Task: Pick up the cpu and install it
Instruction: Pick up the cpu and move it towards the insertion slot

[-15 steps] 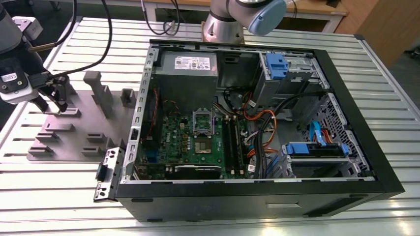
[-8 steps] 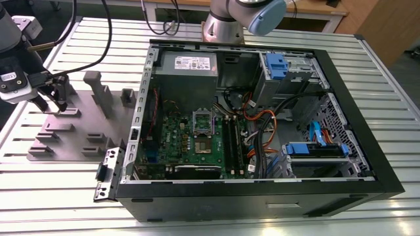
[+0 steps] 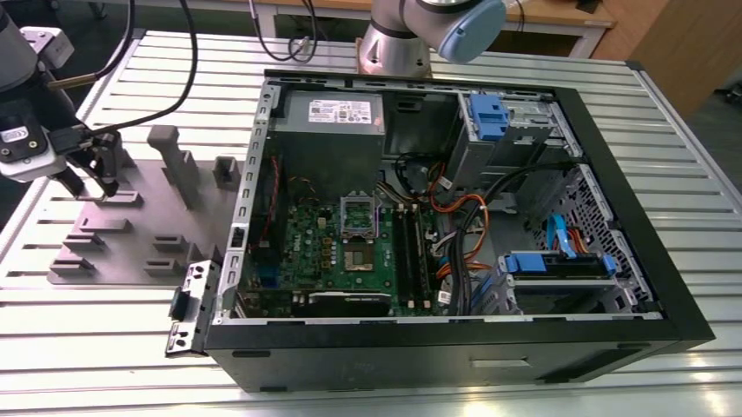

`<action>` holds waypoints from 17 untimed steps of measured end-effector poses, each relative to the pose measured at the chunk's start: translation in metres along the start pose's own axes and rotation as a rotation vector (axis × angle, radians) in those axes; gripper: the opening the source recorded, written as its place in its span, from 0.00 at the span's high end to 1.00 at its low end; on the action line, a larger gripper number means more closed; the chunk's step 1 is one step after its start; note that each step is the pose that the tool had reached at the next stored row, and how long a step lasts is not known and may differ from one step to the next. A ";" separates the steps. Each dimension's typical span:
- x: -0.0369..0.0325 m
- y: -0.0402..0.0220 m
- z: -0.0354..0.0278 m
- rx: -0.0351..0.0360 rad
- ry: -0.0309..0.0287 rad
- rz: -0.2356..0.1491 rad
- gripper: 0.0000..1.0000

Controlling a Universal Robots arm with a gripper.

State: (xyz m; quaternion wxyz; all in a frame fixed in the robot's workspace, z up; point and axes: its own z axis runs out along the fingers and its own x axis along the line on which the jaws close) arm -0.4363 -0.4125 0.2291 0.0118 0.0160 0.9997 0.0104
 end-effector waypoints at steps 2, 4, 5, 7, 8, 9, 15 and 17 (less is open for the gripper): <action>0.0000 0.0000 -0.0004 0.0000 -0.0001 0.000 0.53; 0.0000 0.0000 -0.0016 0.0002 0.0003 0.000 0.53; 0.0000 0.0000 -0.0022 0.0001 0.0001 0.000 0.53; -0.0001 0.0001 -0.0036 0.0000 0.0001 0.000 0.53; -0.0001 0.0001 -0.0044 0.0000 0.0000 0.000 0.53; -0.0001 0.0001 -0.0053 0.0000 0.0000 0.000 0.53; -0.0002 0.0002 -0.0074 -0.0001 -0.0001 0.000 0.53; -0.0001 0.0002 -0.0075 0.0000 -0.0001 0.000 0.53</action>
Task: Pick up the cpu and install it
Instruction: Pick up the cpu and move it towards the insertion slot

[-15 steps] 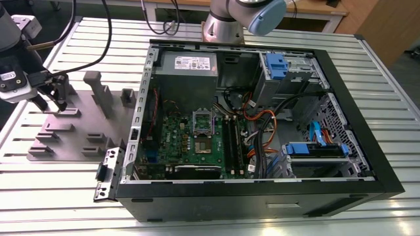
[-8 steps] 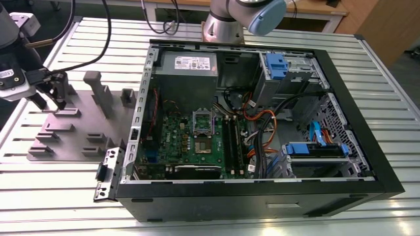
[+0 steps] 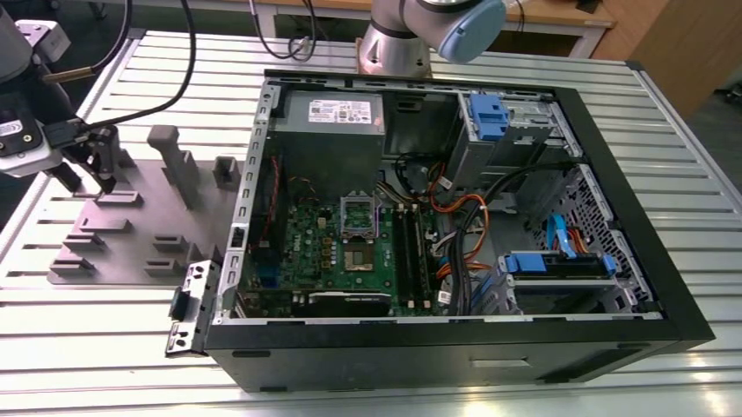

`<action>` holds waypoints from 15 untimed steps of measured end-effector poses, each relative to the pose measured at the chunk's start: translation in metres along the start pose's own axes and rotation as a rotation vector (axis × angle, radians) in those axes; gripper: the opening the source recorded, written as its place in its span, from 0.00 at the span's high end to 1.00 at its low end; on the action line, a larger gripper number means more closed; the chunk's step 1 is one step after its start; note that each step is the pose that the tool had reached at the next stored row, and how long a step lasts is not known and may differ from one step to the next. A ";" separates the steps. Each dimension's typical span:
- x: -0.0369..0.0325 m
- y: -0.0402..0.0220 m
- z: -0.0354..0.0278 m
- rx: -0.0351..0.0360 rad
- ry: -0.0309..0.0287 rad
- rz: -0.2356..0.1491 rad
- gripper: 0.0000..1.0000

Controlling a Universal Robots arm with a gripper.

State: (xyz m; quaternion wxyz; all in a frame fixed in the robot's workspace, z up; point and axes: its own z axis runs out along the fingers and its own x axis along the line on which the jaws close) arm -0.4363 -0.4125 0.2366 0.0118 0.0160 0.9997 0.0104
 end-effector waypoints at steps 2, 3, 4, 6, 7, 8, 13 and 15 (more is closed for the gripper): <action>0.0000 0.0000 -0.0011 0.0002 0.0004 0.000 0.53; 0.0000 0.0000 -0.0016 0.0001 0.0001 0.000 0.53; 0.0000 0.0001 -0.0022 0.0000 0.0001 0.000 0.53; -0.0001 0.0001 -0.0030 -0.0001 -0.0001 0.000 0.53; -0.0001 0.0001 -0.0035 -0.0001 -0.0001 0.000 0.53; -0.0001 0.0001 -0.0039 0.0000 0.0000 0.000 0.53; -0.0001 0.0001 -0.0048 0.0000 0.0000 0.000 0.53; -0.0001 0.0001 -0.0050 0.0000 0.0000 0.000 0.53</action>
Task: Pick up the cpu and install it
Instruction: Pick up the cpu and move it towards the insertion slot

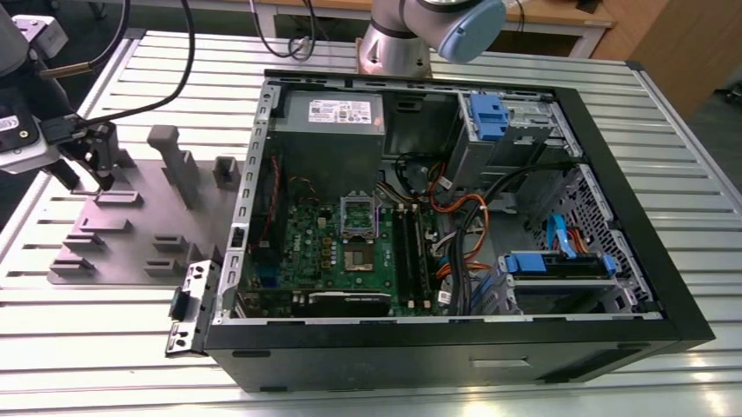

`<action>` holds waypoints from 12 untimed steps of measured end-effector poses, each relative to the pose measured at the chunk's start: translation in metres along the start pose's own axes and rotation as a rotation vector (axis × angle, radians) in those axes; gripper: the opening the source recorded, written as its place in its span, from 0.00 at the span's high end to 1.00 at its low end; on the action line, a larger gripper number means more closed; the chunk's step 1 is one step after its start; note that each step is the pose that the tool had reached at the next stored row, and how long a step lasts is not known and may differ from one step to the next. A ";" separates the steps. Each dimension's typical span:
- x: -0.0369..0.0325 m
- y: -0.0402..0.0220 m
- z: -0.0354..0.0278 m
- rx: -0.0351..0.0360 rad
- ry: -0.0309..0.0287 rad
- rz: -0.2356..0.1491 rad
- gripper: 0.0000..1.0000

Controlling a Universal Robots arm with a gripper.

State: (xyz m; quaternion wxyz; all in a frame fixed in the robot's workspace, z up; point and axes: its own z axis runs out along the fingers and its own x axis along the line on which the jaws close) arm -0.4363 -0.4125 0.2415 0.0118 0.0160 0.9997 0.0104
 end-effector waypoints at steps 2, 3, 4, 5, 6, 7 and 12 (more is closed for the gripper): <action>0.0000 0.0000 -0.0003 0.0001 0.0001 0.000 0.53; 0.0000 0.0000 -0.0004 0.0000 0.0000 0.000 0.53; 0.0000 0.0000 -0.0005 0.0000 -0.0001 0.000 0.53; 0.0000 0.0000 -0.0013 0.0000 0.0000 0.000 0.53; 0.0000 0.0001 -0.0014 0.0014 0.0000 0.000 0.53; 0.0000 0.0001 -0.0014 0.0016 0.0000 0.000 0.53; 0.0000 0.0001 -0.0013 0.0022 -0.0001 0.000 0.53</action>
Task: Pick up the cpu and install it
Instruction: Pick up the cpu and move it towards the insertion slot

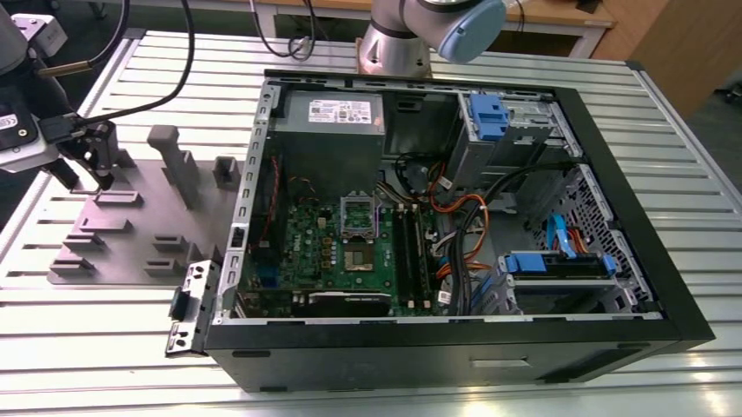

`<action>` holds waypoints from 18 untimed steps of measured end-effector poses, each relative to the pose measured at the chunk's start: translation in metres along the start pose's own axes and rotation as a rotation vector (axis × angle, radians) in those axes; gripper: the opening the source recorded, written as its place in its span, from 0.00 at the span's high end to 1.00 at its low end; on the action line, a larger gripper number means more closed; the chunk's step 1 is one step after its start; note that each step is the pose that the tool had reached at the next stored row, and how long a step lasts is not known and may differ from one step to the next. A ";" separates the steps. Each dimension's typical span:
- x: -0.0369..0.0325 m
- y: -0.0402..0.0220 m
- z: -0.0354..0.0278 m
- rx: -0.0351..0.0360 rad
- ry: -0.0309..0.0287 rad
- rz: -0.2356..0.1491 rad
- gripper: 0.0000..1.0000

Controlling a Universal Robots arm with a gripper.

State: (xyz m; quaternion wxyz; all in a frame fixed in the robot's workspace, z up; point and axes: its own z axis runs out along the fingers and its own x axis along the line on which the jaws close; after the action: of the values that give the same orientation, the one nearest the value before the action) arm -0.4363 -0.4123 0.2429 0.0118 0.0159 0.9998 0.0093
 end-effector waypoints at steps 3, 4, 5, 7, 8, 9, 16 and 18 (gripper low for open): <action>0.0000 0.0000 -0.0002 0.0000 0.0000 0.000 0.53; 0.0000 0.0000 -0.0004 0.0000 0.0000 0.000 0.53; 0.0000 0.0000 -0.0009 0.0001 0.0001 0.000 0.53; 0.0000 0.0000 -0.0019 0.0002 0.0002 0.000 0.53; 0.0000 0.0000 -0.0024 0.0001 0.0001 0.000 0.53; -0.0001 0.0001 -0.0027 0.0000 -0.0001 0.000 0.53; -0.0001 0.0001 -0.0045 0.0002 0.0003 0.000 0.53; -0.0001 0.0001 -0.0049 0.0000 -0.0001 0.000 0.53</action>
State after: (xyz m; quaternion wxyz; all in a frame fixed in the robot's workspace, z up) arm -0.4364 -0.4123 0.2478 0.0119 0.0160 0.9998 0.0093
